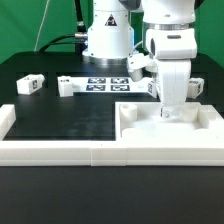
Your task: Assemble one leg
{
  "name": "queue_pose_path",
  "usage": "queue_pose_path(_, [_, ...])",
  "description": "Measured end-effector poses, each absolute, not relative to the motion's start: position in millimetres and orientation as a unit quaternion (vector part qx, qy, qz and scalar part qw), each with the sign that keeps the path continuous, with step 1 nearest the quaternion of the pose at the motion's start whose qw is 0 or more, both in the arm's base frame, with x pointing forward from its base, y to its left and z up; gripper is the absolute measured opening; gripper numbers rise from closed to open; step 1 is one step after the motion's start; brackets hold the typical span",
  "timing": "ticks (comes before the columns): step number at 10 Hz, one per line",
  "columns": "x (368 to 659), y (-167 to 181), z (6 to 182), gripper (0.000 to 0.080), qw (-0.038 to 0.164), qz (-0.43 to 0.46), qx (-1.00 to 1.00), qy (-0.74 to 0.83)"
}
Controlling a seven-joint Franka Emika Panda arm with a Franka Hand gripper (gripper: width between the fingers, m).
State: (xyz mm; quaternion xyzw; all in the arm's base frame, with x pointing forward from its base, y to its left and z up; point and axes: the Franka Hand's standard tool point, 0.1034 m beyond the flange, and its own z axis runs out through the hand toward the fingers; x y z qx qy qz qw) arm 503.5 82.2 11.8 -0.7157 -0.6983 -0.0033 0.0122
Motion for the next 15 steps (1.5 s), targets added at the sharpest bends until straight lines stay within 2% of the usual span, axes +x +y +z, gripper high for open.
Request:
queue_pose_path(1, [503.4,82.2,11.8,0.0638,0.012,-0.003,-0.716,-0.698])
queue_pose_path(3, [501.7,82.9,13.4,0.0646,0.012,-0.003,-0.720,-0.694])
queue_pose_path(7, [461.4,90.4,55.2,0.0649,-0.005,-0.001,-0.753,-0.658])
queue_pose_path(8, [459.2,91.6,65.3,0.0649,-0.010,0.000,-0.757,-0.653])
queue_pose_path(10, [458.6,90.9,59.0,0.0649,-0.007,0.001,-0.765,-0.645])
queue_pose_path(13, [458.2,92.2,58.8,0.0649,-0.005,0.000,-0.833,-0.553])
queue_pose_path(15, [445.8,87.5,60.4,0.0649,0.009,-0.020,-0.921,-0.389])
